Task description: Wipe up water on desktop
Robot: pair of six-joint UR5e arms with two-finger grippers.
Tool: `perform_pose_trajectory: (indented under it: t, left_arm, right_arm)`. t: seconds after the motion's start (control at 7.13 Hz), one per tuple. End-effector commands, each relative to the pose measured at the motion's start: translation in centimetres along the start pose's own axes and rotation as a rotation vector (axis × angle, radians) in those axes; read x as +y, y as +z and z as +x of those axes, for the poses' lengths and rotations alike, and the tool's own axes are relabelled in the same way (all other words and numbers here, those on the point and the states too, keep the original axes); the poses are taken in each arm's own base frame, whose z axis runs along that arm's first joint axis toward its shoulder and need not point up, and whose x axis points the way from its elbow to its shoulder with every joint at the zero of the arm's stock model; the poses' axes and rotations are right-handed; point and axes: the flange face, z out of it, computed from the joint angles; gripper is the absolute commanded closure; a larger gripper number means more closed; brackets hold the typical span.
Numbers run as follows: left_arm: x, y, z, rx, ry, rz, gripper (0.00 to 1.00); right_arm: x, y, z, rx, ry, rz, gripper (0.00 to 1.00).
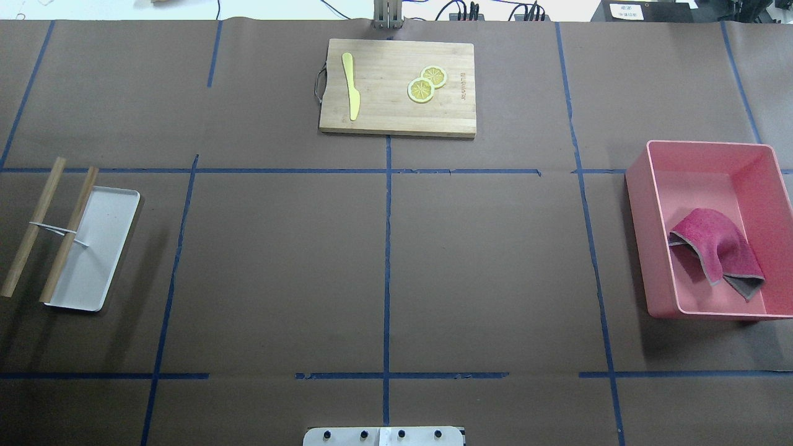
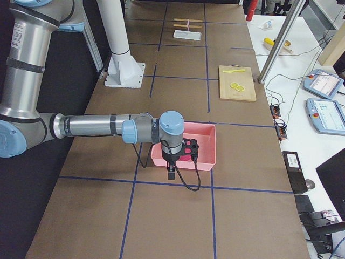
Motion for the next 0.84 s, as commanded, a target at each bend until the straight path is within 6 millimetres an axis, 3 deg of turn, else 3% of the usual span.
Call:
perform_pose_trajectory:
  t: [0.0, 0.14, 0.7]
  left_arm:
    - [-1.4, -0.6, -0.1, -0.015, 0.01, 0.012, 0.0]
    - [-2.4, -1.2, 0.3, -0.014, 0.018, 0.024, 0.0]
    - [-2.8, -1.3, 0.5, -0.015, 0.026, 0.027, 0.0]
  right_arm:
    - [-0.2, -0.2, -0.2, -0.005, 0.008, 0.004, 0.0]
    - [-0.1, -0.2, -0.5, -0.034, 0.015, 0.002, 0.0]
    - [-0.2, -0.2, -0.7, -0.045, 0.014, 0.003, 0.0]
